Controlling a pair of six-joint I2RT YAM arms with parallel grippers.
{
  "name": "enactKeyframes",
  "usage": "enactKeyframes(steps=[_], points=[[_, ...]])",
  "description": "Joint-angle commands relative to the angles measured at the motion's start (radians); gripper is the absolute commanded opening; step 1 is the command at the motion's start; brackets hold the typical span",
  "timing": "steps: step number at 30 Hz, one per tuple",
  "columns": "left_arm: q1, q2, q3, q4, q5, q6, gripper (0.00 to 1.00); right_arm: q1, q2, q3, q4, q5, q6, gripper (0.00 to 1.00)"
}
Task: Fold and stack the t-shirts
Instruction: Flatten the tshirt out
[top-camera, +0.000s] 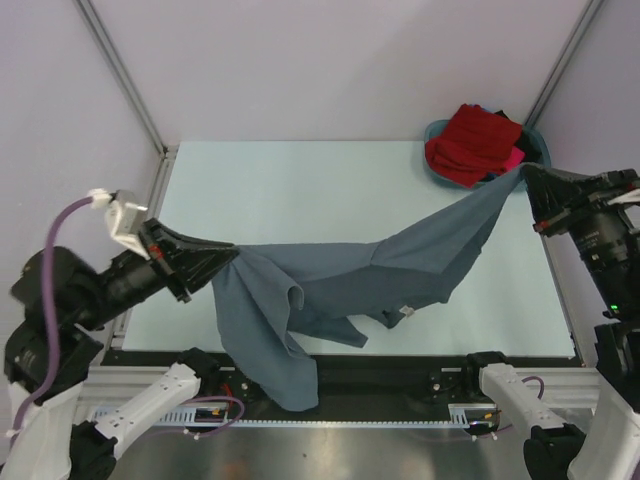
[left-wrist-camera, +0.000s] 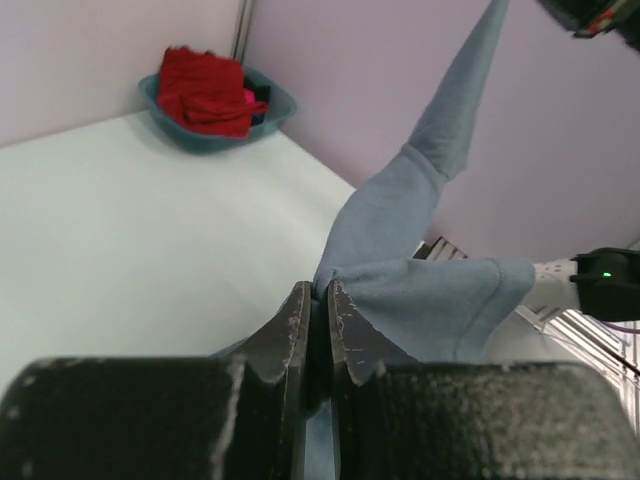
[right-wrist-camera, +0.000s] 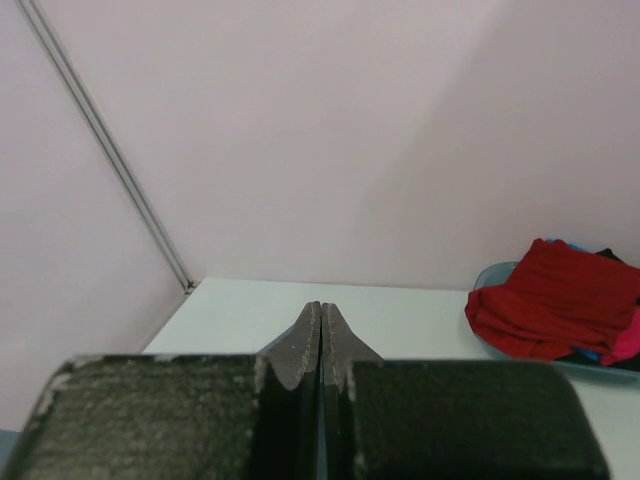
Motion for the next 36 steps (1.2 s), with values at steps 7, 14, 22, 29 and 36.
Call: enactKeyframes(steps=[7,14,22,29,36], points=[[0.004,0.221,-0.405,0.214,-0.269,0.003,0.09,0.019,0.189,-0.35,0.276,-0.073,0.047,0.0],[0.01,0.477,-0.556,0.482,-0.589,-0.002,0.02,0.105,0.385,-0.55,0.447,0.027,0.016,0.0],[0.044,0.808,-0.466,0.608,-0.772,0.09,0.72,0.104,0.55,-0.626,0.562,0.011,0.019,0.0],[0.033,1.019,-0.324,0.564,-0.675,0.095,0.86,0.098,0.597,-0.634,0.588,-0.007,0.014,0.0],[-0.098,1.025,-0.312,0.567,-0.528,0.038,0.92,0.081,0.608,-0.64,0.593,-0.021,0.016,0.0]])
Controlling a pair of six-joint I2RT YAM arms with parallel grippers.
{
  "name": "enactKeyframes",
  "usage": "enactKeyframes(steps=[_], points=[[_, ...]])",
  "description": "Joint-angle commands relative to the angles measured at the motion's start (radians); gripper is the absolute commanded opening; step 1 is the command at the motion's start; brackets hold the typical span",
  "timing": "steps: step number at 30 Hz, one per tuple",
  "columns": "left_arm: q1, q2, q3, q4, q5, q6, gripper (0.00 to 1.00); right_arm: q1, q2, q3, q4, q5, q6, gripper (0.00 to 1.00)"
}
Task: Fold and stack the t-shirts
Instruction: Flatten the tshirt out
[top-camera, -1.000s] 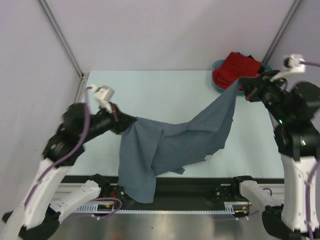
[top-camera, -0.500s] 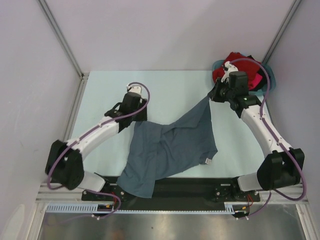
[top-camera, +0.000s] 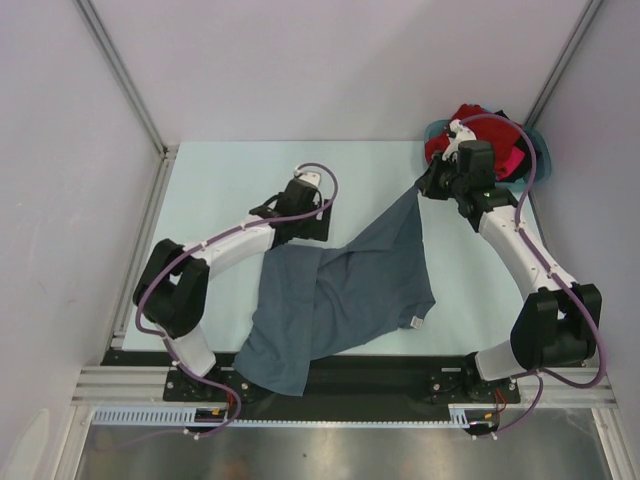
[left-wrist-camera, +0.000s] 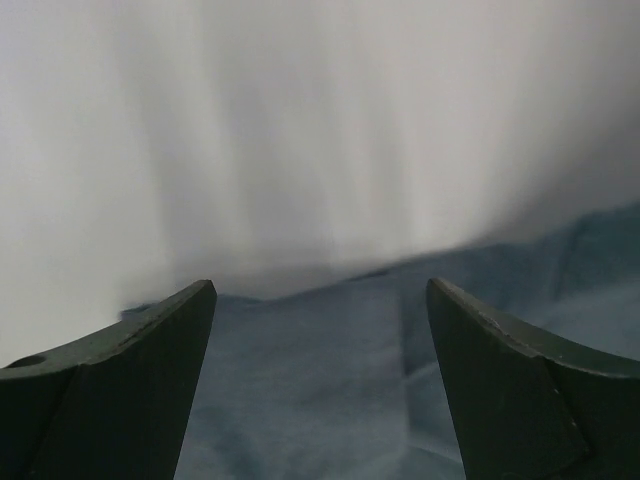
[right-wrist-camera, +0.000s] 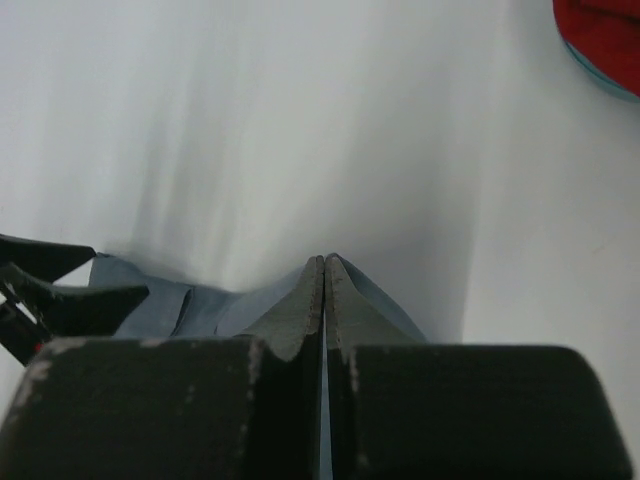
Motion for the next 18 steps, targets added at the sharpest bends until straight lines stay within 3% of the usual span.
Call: enactKeyframes(steps=[1,5,9,18], points=[[-0.075,-0.019,0.043,0.029,0.093,-0.034,0.92,-0.008,0.005,0.001,0.056,-0.017,-0.013,0.0],[-0.142,-0.025,0.035,0.021,0.134,-0.059,0.92,-0.016,0.01,0.001,0.05,-0.021,-0.018,0.0],[-0.211,-0.036,-0.023,-0.009,0.071,-0.089,0.92,-0.021,0.005,0.001,0.044,-0.024,-0.018,0.0],[-0.254,0.03,-0.066,-0.14,-0.269,-0.143,0.86,-0.024,-0.013,-0.002,0.039,-0.027,-0.016,0.0]])
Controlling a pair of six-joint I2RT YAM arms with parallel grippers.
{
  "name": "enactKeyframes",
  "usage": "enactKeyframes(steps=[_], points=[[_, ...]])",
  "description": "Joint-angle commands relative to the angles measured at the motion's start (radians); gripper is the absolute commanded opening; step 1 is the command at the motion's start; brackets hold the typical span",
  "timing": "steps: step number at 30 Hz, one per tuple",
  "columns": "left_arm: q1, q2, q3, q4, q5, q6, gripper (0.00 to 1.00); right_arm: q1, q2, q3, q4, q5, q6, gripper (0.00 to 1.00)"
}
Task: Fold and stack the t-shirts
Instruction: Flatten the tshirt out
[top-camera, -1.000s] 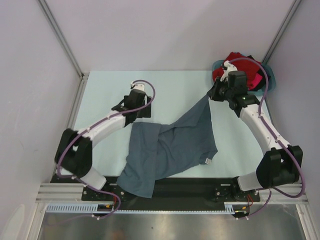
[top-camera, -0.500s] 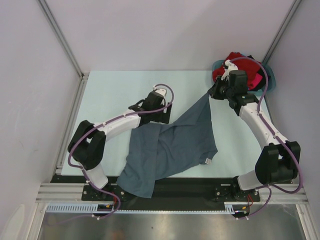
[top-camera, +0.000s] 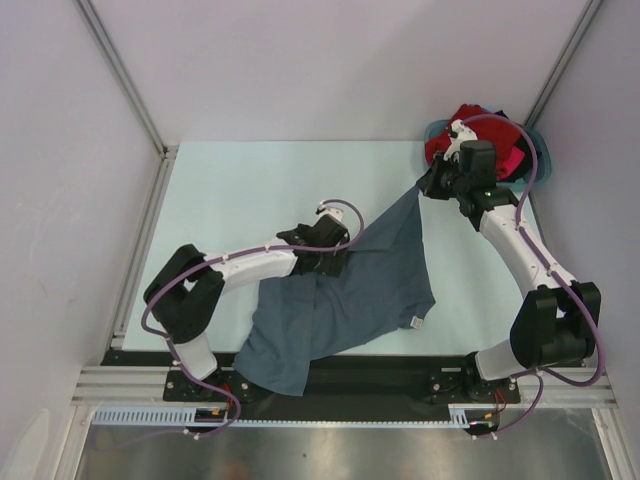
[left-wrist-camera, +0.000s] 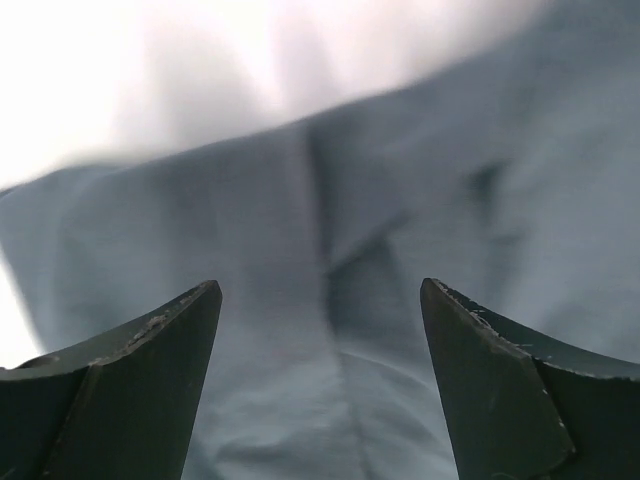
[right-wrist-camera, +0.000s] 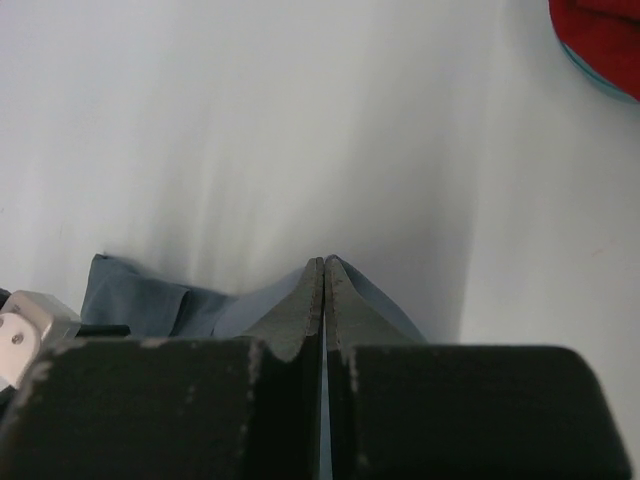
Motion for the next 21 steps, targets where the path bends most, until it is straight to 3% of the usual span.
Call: enactKeyframes(steps=[1,8,12,16,21], points=[[-0.012,0.033,0.023,-0.073,-0.205,-0.042,0.86,-0.006,-0.024,0.001,0.032,-0.007,-0.013,0.0],[-0.013,0.073,0.027,-0.057,-0.244,-0.021,0.87,-0.01,-0.027,-0.001,0.024,-0.004,-0.017,0.0],[-0.018,0.091,0.029,-0.062,-0.276,-0.021,0.8,-0.015,-0.03,-0.006,0.024,-0.007,-0.017,0.0],[-0.023,0.084,0.021,-0.056,-0.292,-0.021,0.68,-0.015,-0.025,-0.006,0.026,-0.012,-0.015,0.0],[-0.024,0.068,0.015,-0.054,-0.301,-0.024,0.35,-0.015,-0.021,-0.002,0.023,-0.015,-0.013,0.0]])
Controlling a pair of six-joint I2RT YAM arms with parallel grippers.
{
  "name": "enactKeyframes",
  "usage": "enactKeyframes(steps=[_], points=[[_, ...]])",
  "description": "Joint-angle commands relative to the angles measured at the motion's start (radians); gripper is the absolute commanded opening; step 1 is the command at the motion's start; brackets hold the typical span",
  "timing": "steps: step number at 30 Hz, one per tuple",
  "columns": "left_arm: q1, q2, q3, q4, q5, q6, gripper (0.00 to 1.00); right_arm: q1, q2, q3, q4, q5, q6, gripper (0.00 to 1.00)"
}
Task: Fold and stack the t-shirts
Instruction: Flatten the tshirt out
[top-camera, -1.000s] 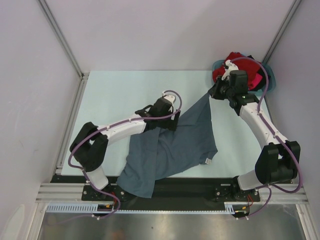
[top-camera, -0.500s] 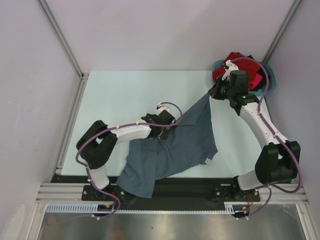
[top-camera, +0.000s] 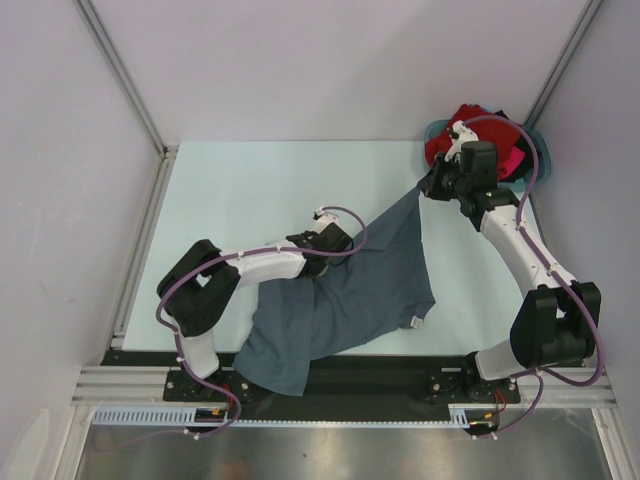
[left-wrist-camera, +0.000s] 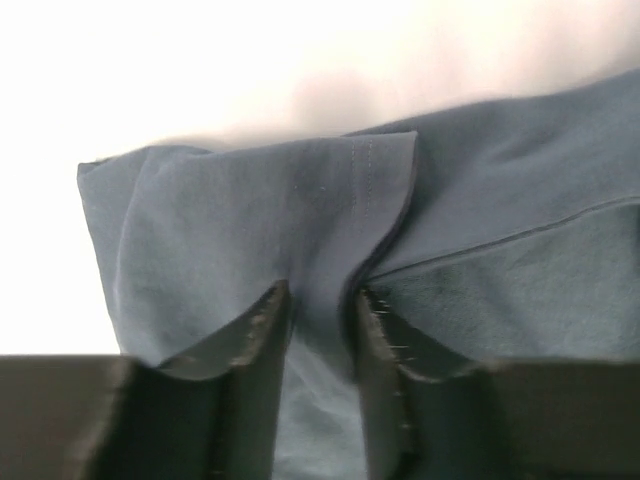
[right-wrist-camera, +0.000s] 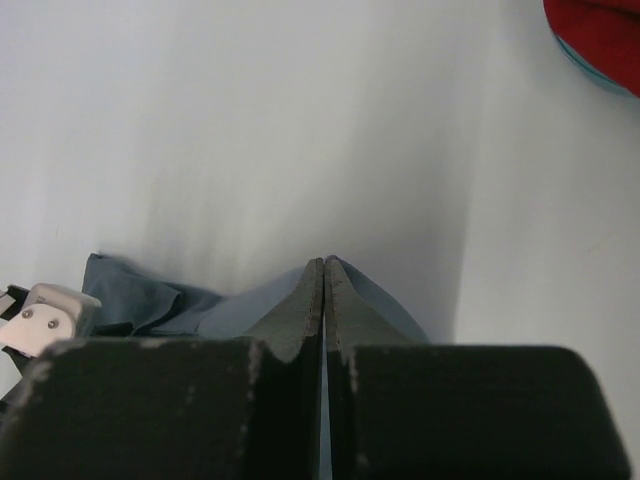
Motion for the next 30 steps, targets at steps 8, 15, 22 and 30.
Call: enactKeyframes(steps=[8,15,22,30], points=[[-0.006,-0.037,0.049,-0.082,-0.102,-0.02,0.0,-0.011,-0.021,0.007,0.021,-0.001,-0.018,0.0],[0.0,-0.144,0.055,-0.157,-0.159,-0.032,0.02,-0.026,-0.018,0.009,0.016,0.009,-0.024,0.0],[0.017,-0.229,0.044,-0.202,-0.193,-0.045,0.14,-0.067,-0.019,0.035,-0.002,0.061,-0.033,0.0],[0.062,-0.278,-0.008,-0.22,-0.211,-0.057,0.27,-0.124,-0.029,0.048,-0.008,0.097,-0.033,0.0]])
